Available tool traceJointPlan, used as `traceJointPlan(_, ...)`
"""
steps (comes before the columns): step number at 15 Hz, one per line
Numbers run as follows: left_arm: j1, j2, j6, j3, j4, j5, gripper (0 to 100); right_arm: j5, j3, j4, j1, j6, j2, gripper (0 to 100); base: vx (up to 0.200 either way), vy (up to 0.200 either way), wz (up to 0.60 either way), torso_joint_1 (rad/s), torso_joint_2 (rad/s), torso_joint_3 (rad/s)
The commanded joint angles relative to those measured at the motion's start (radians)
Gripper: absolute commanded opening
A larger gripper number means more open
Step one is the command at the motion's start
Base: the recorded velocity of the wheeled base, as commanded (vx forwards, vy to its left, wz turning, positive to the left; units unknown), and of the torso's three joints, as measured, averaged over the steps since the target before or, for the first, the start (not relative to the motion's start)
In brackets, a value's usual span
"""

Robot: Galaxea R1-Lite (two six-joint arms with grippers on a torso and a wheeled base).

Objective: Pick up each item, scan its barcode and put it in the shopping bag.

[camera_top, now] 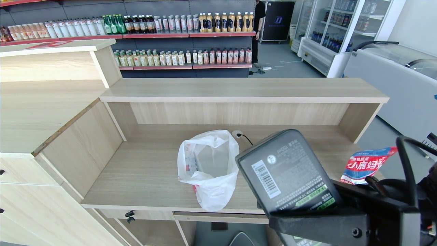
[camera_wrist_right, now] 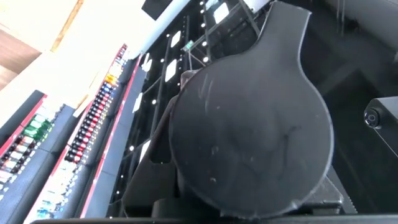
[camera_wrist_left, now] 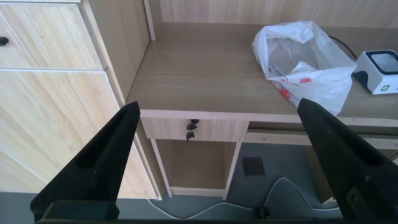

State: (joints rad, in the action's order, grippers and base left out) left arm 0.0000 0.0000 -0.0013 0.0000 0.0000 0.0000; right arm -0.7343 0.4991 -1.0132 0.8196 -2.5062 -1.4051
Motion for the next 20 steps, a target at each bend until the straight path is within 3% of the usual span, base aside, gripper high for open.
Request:
traceJointPlan(1,0.0,0.0,0.0,0.0,0.0,0.0,100,-0.001,-0.001,0.001,0.003,0.0,-0.003,0,0.0,0.0,0.0,0.0,0.0,0.0)
traceJointPlan(11,0.0,0.0,0.0,0.0,0.0,0.0,100,-0.002,-0.001,0.019,0.001,0.0,-0.002,0,0.0,0.0,0.0,0.0,0.0,0.0)
traceJointPlan(13,0.0,0.0,0.0,0.0,0.0,0.0,100,0.009,0.022,0.012,-0.051,0.043,0.012,0,0.0,0.0,0.0,0.0,0.0,0.0)
traceJointPlan(14,0.0,0.0,0.0,0.0,0.0,0.0,100,0.05,0.027,0.021,-0.132,0.127,0.026,0,0.0,0.0,0.0,0.0,0.0,0.0)
traceJointPlan(16,0.0,0.0,0.0,0.0,0.0,0.0,100,0.138,0.006,0.028,-0.413,0.486,0.064,0,0.0,0.0,0.0,0.0,0.0,0.0)
traceJointPlan(19,0.0,0.0,0.0,0.0,0.0,0.0,100,0.139,-0.037,0.056,-0.787,0.828,0.156,0,0.0,0.0,0.0,0.0,0.0,0.0)
traceJointPlan(20,0.0,0.0,0.0,0.0,0.0,0.0,100,0.093,-0.048,0.12,-1.14,1.006,0.218,0,0.0,0.0,0.0,0.0,0.0,0.0)
